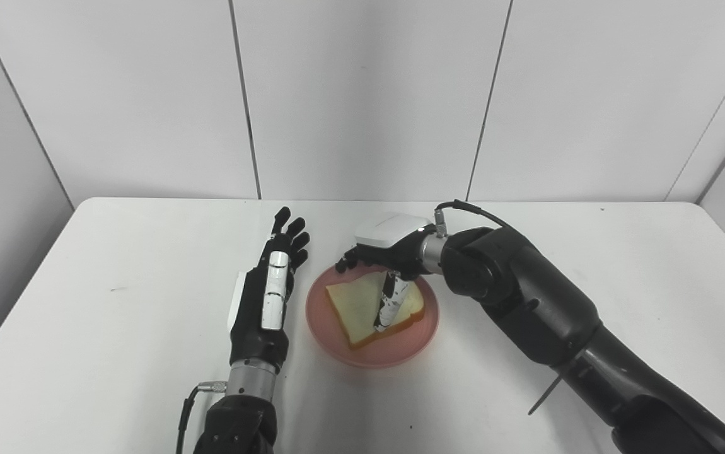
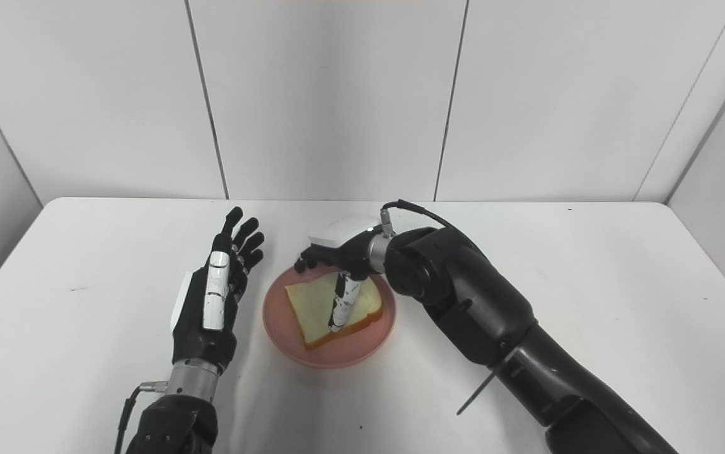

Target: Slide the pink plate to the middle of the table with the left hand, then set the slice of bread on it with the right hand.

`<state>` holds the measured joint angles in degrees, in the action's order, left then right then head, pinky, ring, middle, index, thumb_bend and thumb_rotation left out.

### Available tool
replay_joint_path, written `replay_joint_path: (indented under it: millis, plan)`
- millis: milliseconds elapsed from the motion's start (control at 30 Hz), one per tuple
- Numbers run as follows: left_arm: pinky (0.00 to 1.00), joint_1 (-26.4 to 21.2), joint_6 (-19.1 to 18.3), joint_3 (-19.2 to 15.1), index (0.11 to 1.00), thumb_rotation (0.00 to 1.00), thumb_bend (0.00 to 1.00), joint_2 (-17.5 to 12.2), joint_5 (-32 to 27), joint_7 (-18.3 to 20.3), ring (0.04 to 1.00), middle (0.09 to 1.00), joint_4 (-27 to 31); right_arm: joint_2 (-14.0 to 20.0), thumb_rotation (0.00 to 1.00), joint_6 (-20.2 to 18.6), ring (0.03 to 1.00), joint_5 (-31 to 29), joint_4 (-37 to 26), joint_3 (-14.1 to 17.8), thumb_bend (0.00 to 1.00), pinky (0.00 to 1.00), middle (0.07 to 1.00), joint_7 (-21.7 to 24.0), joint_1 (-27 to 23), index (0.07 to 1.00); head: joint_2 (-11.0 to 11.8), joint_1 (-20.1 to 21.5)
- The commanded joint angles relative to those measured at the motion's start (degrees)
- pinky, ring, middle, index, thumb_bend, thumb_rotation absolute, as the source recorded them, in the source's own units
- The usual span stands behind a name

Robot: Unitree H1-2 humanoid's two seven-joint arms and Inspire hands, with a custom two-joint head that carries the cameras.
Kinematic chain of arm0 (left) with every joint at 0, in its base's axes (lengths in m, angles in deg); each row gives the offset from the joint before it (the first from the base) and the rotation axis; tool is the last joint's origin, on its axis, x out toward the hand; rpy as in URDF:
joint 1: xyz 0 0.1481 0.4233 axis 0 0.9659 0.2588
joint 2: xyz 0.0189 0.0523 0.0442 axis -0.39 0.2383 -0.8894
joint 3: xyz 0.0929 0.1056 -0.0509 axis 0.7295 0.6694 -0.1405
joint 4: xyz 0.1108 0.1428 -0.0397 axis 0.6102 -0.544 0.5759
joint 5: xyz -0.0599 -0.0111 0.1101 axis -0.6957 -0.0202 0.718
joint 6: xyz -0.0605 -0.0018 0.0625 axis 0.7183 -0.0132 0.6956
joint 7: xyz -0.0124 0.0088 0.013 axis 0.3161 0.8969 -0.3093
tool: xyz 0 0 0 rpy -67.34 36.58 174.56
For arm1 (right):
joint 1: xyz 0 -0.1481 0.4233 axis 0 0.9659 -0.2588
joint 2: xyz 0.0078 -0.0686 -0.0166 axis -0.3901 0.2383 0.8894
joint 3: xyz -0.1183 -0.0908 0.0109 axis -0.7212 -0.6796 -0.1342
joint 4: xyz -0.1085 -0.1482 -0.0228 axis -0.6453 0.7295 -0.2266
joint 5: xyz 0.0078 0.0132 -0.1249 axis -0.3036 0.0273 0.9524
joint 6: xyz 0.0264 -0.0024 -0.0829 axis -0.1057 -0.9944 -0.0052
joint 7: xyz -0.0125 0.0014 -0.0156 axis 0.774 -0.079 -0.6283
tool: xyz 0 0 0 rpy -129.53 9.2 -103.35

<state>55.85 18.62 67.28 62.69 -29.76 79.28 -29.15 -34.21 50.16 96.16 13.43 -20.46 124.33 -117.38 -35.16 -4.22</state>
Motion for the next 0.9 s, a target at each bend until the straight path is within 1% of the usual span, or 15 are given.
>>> replay_joint_path:
  millis: [0,100,133,233,333,367,400,500,533,567,600,667,767,800,867]
  plan:
    - [0.94,-2.3,0.3,0.3,0.943,1.00,0.69,0.0,0.0,0.4,0.931,0.943,2.5,-0.1,0.25,-0.5,0.756,0.4,-1.7,1.1,0.95,0.66,0.809,-1.0,-2.3,0.802,-0.1,0.0]
    - [0.94,-2.3,0.2,0.3,0.942,1.00,0.69,-0.1,-0.2,0.6,0.932,0.942,2.6,-0.2,0.25,-0.5,0.738,0.6,-2.1,1.1,0.96,0.62,0.805,-0.9,-2.1,0.803,-0.1,0.0]
    - [0.94,-2.3,0.2,0.3,0.944,1.00,0.69,-0.2,-0.2,0.7,0.933,0.943,2.6,-0.2,0.25,-0.5,0.739,0.6,-2.2,1.1,0.96,0.63,0.806,-0.8,-2.1,0.803,-0.1,0.0]
    - [0.95,-2.3,0.0,0.2,0.947,1.00,0.69,-0.1,-0.2,0.7,0.933,0.946,2.7,-0.2,0.25,-1.2,0.751,0.0,-2.9,1.7,0.97,0.65,0.812,-0.2,-1.8,0.806,-0.1,0.0]
    - [0.95,-2.3,0.1,0.1,0.944,1.00,0.68,-0.1,-0.2,0.6,0.933,0.944,2.6,0.2,0.27,-2.1,0.815,-0.9,-4.7,2.6,0.98,0.73,0.865,1.0,-1.8,0.856,0.1,0.1]
    - [0.95,-2.2,0.3,0.1,0.944,1.00,0.68,0.0,-0.2,0.6,0.933,0.944,2.5,0.4,0.28,-2.1,0.828,-1.4,-5.6,3.3,0.98,0.74,0.877,0.7,-1.5,0.870,0.3,0.1]
    - [0.95,-2.2,0.4,0.1,0.941,1.00,0.68,0.0,-0.2,0.5,0.929,0.939,2.5,0.5,0.28,-2.3,0.824,-1.8,-6.6,4.1,0.99,0.72,0.883,0.5,-1.3,0.883,0.4,0.1]
    - [0.94,-2.2,0.8,0.1,0.942,1.00,0.68,0.0,-0.1,0.5,0.925,0.937,2.2,0.9,0.31,-3.8,0.859,-2.3,-9.2,6.1,0.98,0.74,0.916,0.5,-0.8,0.923,0.8,0.1]
    - [0.94,-2.2,1.0,0.2,0.942,1.00,0.68,-0.1,0.0,0.5,0.925,0.937,2.0,0.9,0.31,-5.2,0.861,-2.9,-10.9,7.6,0.98,0.74,0.917,0.4,-0.3,0.925,0.9,0.1]
    - [0.94,-2.1,1.2,0.2,0.940,1.00,0.68,-0.2,0.2,0.5,0.922,0.937,1.9,0.9,0.33,-6.1,0.891,-3.4,-12.0,8.7,0.98,0.80,0.936,0.3,0.1,0.947,1.0,0.1]
    - [0.93,-2.1,1.5,0.2,0.940,1.00,0.68,-0.3,0.2,0.5,0.921,0.937,1.7,0.8,0.34,-7.7,0.901,-4.6,-13.7,10.4,0.98,0.82,0.943,0.3,0.9,0.954,1.2,0.2]
    - [0.93,-2.1,1.8,0.1,0.938,1.00,0.68,-0.3,0.2,0.5,0.921,0.937,1.4,0.9,0.36,-9.4,0.900,-6.3,-15.9,12.9,0.97,0.80,0.939,-0.1,2.4,0.967,1.5,0.3]
    - [0.92,-2.0,1.9,0.1,0.935,1.00,0.69,-0.3,0.1,0.4,0.920,0.933,1.2,1.2,0.46,-10.7,0.911,-8.1,-17.8,15.0,0.99,0.81,0.949,-0.8,4.3,0.988,1.5,0.3]
    - [0.92,-1.9,2.3,0.1,0.936,1.00,0.68,-0.4,-0.1,0.5,0.922,0.935,1.0,1.3,0.51,-11.2,0.918,-9.4,-18.4,16.3,1.00,0.81,0.962,-1.3,5.4,0.995,2.0,0.4]
    - [0.92,-1.8,2.8,0.0,0.935,1.00,0.68,-0.6,-0.3,0.7,0.921,0.934,0.6,1.5,0.56,-12.5,0.925,-11.6,-19.6,18.9,1.00,0.81,0.972,-2.7,7.8,0.998,2.1,0.6]
